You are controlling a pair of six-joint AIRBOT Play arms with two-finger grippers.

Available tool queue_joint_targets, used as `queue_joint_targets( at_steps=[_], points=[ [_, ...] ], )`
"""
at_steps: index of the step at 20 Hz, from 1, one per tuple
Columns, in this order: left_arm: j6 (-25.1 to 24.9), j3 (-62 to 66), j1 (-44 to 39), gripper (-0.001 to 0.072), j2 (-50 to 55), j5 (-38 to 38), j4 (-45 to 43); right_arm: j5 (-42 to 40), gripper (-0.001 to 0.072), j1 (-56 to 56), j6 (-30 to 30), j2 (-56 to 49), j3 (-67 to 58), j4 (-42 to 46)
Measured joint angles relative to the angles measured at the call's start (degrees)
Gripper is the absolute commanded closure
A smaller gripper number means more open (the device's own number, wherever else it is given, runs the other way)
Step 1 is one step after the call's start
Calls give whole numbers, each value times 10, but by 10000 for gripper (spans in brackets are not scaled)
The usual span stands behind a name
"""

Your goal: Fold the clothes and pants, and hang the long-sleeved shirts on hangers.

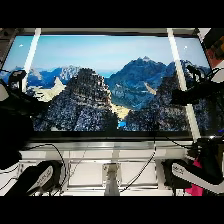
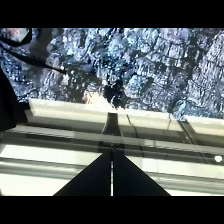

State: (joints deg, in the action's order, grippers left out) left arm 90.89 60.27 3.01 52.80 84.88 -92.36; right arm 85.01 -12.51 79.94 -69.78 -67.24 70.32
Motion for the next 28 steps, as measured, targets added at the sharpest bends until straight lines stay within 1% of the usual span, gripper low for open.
queue_joint_targets(
  at_steps=[3, 6, 9, 12, 13, 14, 15, 16, 18, 19, 24, 28],
  points=[
    [-2, 0, 1, 700, 0, 2, -14, 0, 691, 0, 0, 0, 0, 0],
    [-9, -9, 13, 700, 0, -3, -82, 0, 691, 0, 0, 0, 0, 0],
    [-13, -32, 49, 700, 0, -31, -136, -1, 691, 0, 0, 0, 0, 0],
    [-14, -56, 93, 692, 3, -69, -159, -2, 691, 0, 0, 0, 0, 0],
    [-15, -61, 108, 641, 7, -82, -164, -2, 691, 0, 0, 0, 0, 0],
    [-16, -64, 120, 417, 10, -98, -167, -2, 691, 0, 0, 0, 0, 0],
    [-16, -66, 131, 158, 16, -112, -170, -2, 691, 0, 0, 0, 0, 0],
    [-16, -68, 141, 43, 23, -127, -171, -3, 691, 0, 0, 0, 0, 0],
    [-26, -70, 151, 36, 42, -151, -175, -6, 691, 0, 0, 0, 0, 0],
    [-41, -71, 154, 19, 55, -160, -176, -6, 691, 0, 0, 0, -1, 0],
    [-142, -72, 146, 12, 133, -217, -195, -8, 691, 0, 0, 0, -1, 0],
    [-176, -73, 141, 12, 188, -258, -243, -9, 691, 0, 0, 0, -1, 0]
  ],
)
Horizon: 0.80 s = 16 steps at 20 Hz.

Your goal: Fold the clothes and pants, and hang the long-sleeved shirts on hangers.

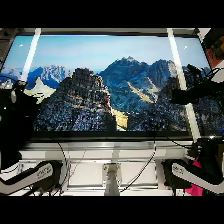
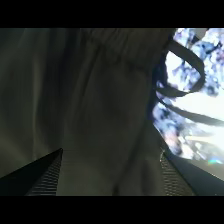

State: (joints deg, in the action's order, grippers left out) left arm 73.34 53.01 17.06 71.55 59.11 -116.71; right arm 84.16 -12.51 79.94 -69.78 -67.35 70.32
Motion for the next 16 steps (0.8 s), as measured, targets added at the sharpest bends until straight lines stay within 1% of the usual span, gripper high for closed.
queue_joint_targets(
  at_steps=[5, 6, 7, 8, 10, 11, 13, 16],
  points=[
    [-13, 0, -1, 21, 44, -20, -46, 0, 691, 0, 0, 0, 0, 0],
    [-14, 0, -1, 88, 50, -21, -54, 0, 691, 0, 0, 0, 0, 0],
    [-14, 0, -1, 257, 56, -23, -61, 0, 691, 0, 0, 0, 0, 0],
    [-13, 0, -2, 410, 60, -25, -65, 0, 691, 0, 0, 0, 0, 0],
    [-2, 0, -2, 634, 65, -25, -71, -1, 691, 0, 0, 0, 0, 0],
    [3, 0, -2, 700, 66, -25, -73, -3, 691, 0, 0, 0, 0, 0],
    [19, 0, -3, 701, 68, -25, -74, -6, 691, 0, 0, 0, 0, 0],
    [61, 0, -3, 702, 67, -20, -74, -7, 691, 0, 0, 0, 0, -3]
  ],
)
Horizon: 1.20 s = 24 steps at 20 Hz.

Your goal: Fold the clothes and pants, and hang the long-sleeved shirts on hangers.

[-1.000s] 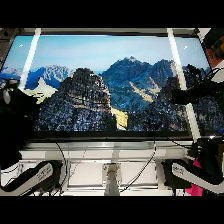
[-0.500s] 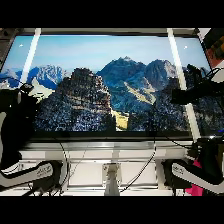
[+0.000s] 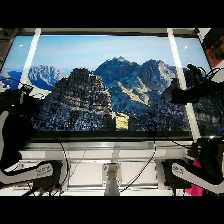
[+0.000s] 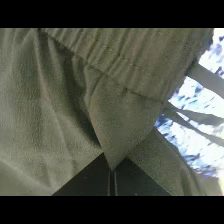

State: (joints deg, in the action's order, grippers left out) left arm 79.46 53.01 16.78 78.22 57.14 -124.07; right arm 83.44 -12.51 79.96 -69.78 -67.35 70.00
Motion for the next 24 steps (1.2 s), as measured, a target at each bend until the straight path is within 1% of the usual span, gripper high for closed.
queue_joint_targets(
  at_steps=[3, 5, 8, 10, 12, 14, 19, 22, 24],
  points=[
    [39, 4, 0, 701, -9, 6, 35, -2, 691, 0, 2, 0, 0, -17],
    [53, 18, 0, 701, -16, 7, 86, -3, 691, 0, 3, 0, 0, -28],
    [63, 70, -5, 702, -26, 7, 210, -5, 692, 0, 4, 0, 0, -37],
    [61, 129, -25, 703, -30, 7, 303, -20, 692, 0, 5, 0, 0, -40],
    [57, 208, -64, 704, -31, 7, 378, -40, 693, 0, 5, 0, 0, -48],
    [56, 308, -120, 704, -32, 7, 425, -69, 693, 0, 6, 3, 0, -53],
    [68, 548, -273, 705, -25, -18, 473, -185, 694, -19, 42, 20, -12, -38],
    [76, 606, -353, 704, -19, -36, 481, -239, 693, -46, 62, 24, -43, -22],
    [78, 622, -404, 704, -4, -43, 494, -258, 693, -68, 70, 26, -69, -15]
  ],
)
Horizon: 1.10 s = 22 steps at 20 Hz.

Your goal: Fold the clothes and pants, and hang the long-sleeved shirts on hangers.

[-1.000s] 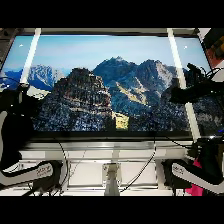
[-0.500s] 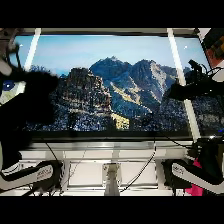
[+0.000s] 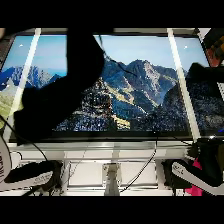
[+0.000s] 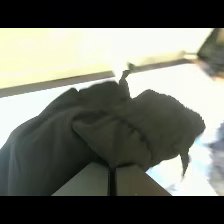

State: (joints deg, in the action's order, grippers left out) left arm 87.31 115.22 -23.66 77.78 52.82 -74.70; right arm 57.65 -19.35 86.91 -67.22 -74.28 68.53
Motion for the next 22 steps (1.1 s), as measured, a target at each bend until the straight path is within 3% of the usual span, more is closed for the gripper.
queue_joint_targets(
  at_steps=[6, 7, 8, 9, 10, 14, 15, 17, 18, 19, 20, 22],
  points=[
    [-2, 15, -150, 699, 110, -31, 112, -22, 689, -73, 8, 0, -45, 11],
    [-3, 15, -174, 587, 132, -34, 126, -23, 642, -82, 8, 0, -47, 12],
    [-7, 16, -197, 318, 152, -39, 136, -23, 505, -89, 9, 0, -49, 13],
    [-15, 16, -215, 132, 169, -42, 140, -23, 350, -95, 10, 0, -50, 13],
    [-24, 17, -231, 136, 184, -42, 139, -24, 312, -99, 10, 0, -51, 14],
    [-45, 17, -255, 140, 204, -3, 70, -25, 313, -106, 10, 0, -53, 16],
    [-48, 17, -254, 237, 204, 14, 43, -25, 314, -106, 10, 0, -54, 16],
    [-48, 17, -244, 644, 198, 56, -15, -21, 352, -107, 10, 0, -54, 15],
    [-49, 17, -236, 701, 195, 79, -42, -17, 479, -108, 10, 0, -54, 15],
    [-51, 17, -228, 701, 192, 101, -66, -10, 655, -108, 10, 0, -54, 15],
    [-50, 17, -218, 701, 189, 124, -92, -2, 693, -108, 10, 0, -54, 15],
    [-50, 17, -195, 701, 185, 169, -131, 17, 695, -108, 4, 0, -54, 16]
  ],
)
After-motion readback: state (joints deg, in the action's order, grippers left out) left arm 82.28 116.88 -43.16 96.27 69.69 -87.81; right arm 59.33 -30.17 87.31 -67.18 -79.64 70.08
